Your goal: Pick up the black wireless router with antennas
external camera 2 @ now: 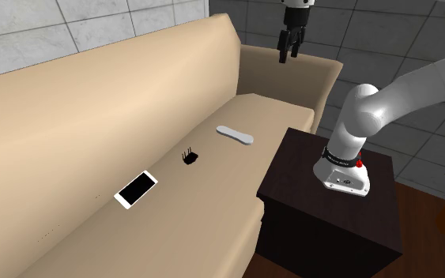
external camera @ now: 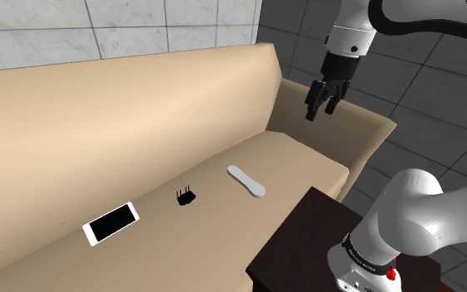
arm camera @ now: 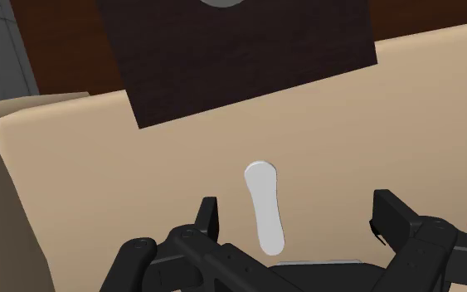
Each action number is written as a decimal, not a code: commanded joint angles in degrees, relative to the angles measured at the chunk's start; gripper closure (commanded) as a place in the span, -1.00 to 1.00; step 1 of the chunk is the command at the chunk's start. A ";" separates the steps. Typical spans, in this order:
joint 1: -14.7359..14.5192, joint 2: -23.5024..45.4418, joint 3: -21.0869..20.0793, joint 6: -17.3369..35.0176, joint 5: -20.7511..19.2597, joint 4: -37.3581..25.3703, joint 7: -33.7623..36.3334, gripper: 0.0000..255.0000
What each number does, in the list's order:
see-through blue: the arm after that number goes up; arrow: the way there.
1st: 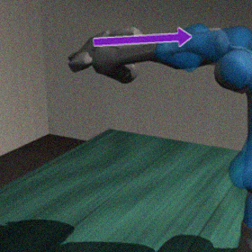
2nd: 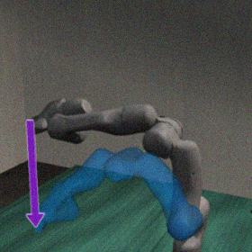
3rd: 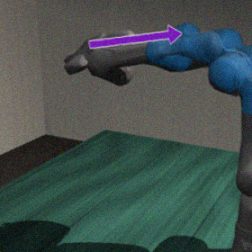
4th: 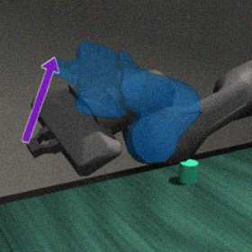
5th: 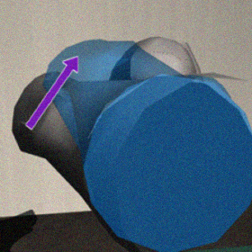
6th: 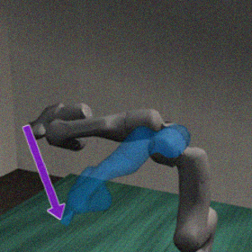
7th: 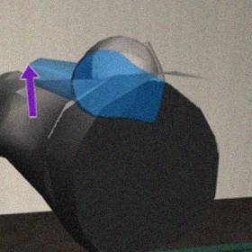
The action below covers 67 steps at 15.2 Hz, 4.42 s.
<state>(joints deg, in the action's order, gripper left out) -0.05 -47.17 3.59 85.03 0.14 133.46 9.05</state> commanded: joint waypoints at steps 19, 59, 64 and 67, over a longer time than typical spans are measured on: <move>-4.46 21.82 -9.24 40.19 2.76 12.27 5.58 -1.00; -15.15 83.76 -7.45 75.65 -23.74 -20.14 30.04 1.00; -15.15 83.67 -7.46 75.64 -23.73 -20.04 30.06 1.00; -14.57 81.64 -8.23 74.20 -23.12 -19.42 29.36 1.00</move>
<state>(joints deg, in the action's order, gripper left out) -14.84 35.07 -4.38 159.70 -23.19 113.89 38.68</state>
